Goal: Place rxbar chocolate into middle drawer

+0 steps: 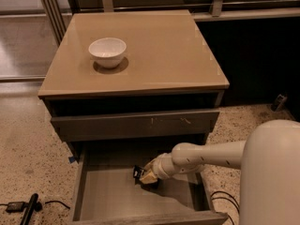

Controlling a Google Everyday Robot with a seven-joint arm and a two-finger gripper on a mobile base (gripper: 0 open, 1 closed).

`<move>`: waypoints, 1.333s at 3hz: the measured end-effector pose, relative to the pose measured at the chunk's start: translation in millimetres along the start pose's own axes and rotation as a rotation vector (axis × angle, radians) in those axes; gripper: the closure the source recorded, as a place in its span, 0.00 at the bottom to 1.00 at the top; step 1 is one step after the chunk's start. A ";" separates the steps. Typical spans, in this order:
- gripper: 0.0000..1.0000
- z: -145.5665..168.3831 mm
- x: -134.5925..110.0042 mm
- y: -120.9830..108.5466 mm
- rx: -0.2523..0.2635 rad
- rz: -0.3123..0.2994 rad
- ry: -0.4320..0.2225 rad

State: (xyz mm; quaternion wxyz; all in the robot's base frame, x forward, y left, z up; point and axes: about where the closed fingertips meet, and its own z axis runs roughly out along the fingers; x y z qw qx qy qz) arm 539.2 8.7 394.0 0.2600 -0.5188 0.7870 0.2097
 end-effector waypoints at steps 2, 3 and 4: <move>0.04 0.0 0.0 0.0 0.000 0.000 0.000; 0.00 0.1 0.0 0.1 0.000 0.000 0.000; 0.00 0.1 0.0 0.1 0.000 0.000 0.000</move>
Offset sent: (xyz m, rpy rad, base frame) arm 0.0000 0.0000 0.0000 0.0000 0.0000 0.0000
